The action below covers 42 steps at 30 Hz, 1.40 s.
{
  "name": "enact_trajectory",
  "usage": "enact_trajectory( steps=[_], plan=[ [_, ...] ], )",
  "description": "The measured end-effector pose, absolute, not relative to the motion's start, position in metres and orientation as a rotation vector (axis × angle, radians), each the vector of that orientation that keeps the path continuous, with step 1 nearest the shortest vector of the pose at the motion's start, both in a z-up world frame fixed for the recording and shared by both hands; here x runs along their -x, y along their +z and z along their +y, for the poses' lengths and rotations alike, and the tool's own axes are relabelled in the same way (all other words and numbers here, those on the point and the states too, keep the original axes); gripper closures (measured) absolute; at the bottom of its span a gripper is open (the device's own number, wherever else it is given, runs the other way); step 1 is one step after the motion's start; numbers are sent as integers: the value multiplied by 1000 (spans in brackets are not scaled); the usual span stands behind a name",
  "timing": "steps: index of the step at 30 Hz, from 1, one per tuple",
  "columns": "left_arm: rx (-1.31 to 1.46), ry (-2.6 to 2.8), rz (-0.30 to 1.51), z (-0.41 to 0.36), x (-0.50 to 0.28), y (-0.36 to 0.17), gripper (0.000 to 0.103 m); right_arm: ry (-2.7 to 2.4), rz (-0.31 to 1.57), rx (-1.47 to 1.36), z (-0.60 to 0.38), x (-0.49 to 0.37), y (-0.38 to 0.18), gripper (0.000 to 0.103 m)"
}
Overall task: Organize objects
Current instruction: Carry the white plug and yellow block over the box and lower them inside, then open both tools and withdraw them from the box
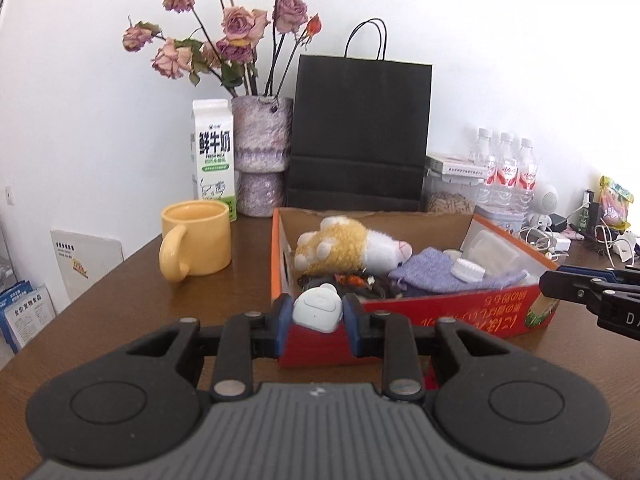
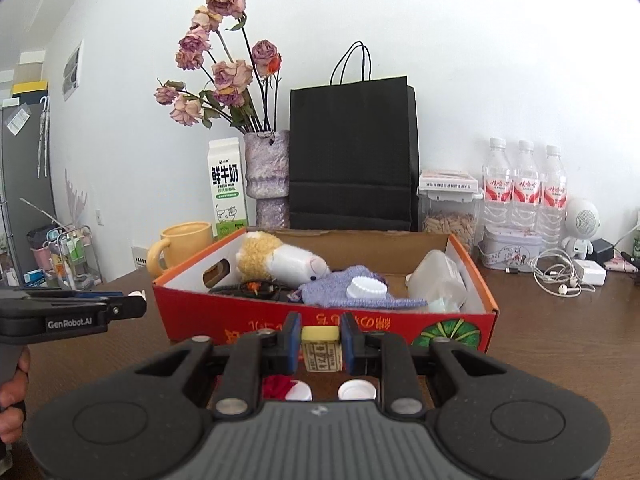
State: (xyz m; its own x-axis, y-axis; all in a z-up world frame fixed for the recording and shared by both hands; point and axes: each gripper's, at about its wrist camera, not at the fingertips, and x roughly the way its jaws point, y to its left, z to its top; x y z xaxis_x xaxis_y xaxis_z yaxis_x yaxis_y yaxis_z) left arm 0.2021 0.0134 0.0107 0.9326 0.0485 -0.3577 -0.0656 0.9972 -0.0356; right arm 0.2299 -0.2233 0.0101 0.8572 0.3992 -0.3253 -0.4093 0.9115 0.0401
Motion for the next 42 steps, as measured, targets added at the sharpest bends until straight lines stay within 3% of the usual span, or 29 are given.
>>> enact_trajectory(
  steps=[9, 25, 26, 28, 29, 30, 32, 33, 34, 37, 42],
  plan=[
    [27, 25, 306, -16, -260, 31, 75, 397, 258, 14, -212, -283, 32, 83],
    [-9, 13, 331, -32, -327, 1, 74, 357, 372, -65, -234, -376, -11, 83],
    [-5, 16, 330, -30, -327, 0, 72, 360, 386, -67, -234, -377, -14, 83],
    [7, 24, 322, -28, -324, -1, 53, 351, 392, -58, -233, -375, -16, 80],
    [13, 30, 305, -27, -322, -1, 32, 342, 388, -51, -233, -373, -17, 80],
    [13, 39, 286, -27, -318, -1, 17, 342, 387, -51, -232, -371, -17, 75],
    [-2, 60, 261, -28, -313, 0, 2, 335, 377, -51, -232, -369, -17, 52],
    [-7, 67, 252, -28, -312, 0, 0, 322, 370, -46, -232, -367, -17, 37],
    [-8, 77, 245, -28, -311, 0, 0, 312, 365, -38, -231, -366, -16, 27],
    [5, 93, 260, -24, -313, -1, 0, 300, 358, -29, -230, -364, -16, 13],
    [28, 123, 283, -17, -316, -5, 0, 296, 351, -27, -229, -362, -16, 12]
  ],
)
